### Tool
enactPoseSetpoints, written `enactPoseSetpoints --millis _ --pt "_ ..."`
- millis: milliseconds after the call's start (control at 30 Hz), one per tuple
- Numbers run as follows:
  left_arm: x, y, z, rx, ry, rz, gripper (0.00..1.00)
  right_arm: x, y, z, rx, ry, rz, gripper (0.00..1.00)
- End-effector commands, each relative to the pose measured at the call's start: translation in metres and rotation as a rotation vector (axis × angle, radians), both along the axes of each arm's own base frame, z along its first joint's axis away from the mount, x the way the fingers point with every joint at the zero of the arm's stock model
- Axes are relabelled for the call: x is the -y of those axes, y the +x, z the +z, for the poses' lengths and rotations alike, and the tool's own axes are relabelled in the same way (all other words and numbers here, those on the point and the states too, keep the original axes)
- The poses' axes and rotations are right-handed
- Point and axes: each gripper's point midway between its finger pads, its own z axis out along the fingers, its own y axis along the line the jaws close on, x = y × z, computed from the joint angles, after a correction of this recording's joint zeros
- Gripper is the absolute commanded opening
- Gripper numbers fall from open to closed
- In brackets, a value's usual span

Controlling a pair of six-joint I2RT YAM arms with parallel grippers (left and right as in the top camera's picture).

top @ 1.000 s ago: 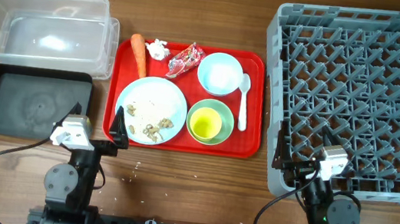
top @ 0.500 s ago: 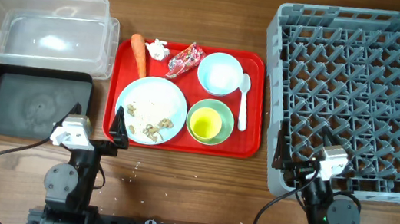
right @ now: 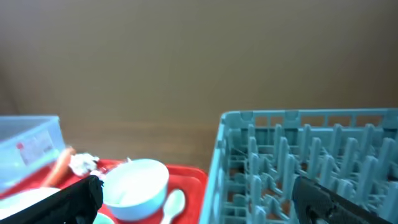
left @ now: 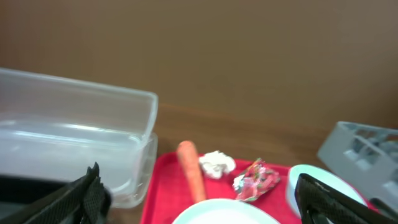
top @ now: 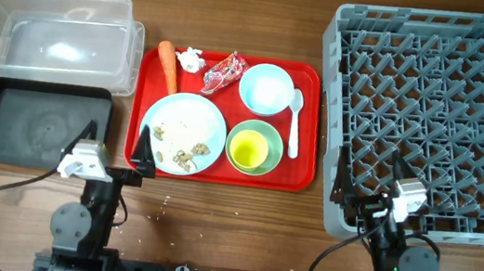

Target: Sort waste into correct bins and load items into the dishwasher rack

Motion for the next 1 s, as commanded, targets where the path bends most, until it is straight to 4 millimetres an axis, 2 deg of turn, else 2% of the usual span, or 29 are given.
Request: enactPoseSetpoints --millis 0,67,133,200,233,300,433,500,533,667,767,867,967 --pt "0.021 -0.005 0.028 0.122 0.013 -0.127 1.00 -0.009 -0.007 0.022 0.028 0.093 0.066 1.00" --pt "0.022 -0.009 0.050 0.209 -0.005 -0.131 1.00 -0.002 -0.010 0.047 0.078 0.082 0.032 1.00" --pt "0.021 -0.013 0.066 0.269 -0.004 -0.131 1.00 0.016 -0.014 0.080 0.125 0.060 -0.067 1.00" --pt "0.021 -0.014 0.075 0.265 -0.013 -0.133 1.00 0.022 -0.016 0.102 0.130 0.045 -0.102 1.00" --pt "0.021 -0.013 0.080 0.251 -0.030 -0.135 1.00 0.021 -0.015 0.116 0.112 0.044 -0.100 1.00" --pt "0.022 -0.010 0.091 0.211 -0.046 -0.137 1.00 0.016 -0.008 0.131 0.050 0.026 -0.080 1.00" --pt "0.022 0.006 0.115 0.077 -0.099 -0.136 1.00 -0.004 0.021 0.145 -0.169 -0.024 -0.006 1.00" --pt "0.023 0.019 0.125 -0.044 -0.125 -0.131 1.00 -0.010 0.036 0.143 -0.302 -0.026 -0.002 1.00" --pt "0.026 0.027 0.129 -0.129 -0.128 -0.144 1.00 -0.019 0.046 0.141 -0.396 -0.044 0.035 1.00" --pt "0.049 0.054 0.140 -0.415 -0.159 -0.258 1.00 -0.057 0.071 0.140 -0.572 -0.116 0.223 1.00" --pt "0.064 0.071 0.147 -0.561 -0.196 -0.327 1.00 -0.083 0.081 0.126 -0.691 -0.037 0.342 1.00" --pt "0.083 0.074 0.138 -0.658 -0.297 -0.428 1.00 -0.083 0.089 0.106 -0.771 -0.014 0.328 1.00" --pt "0.094 0.078 0.126 -0.720 -0.347 -0.478 0.99 -0.054 0.100 0.083 -0.886 0.084 0.122 1.00"
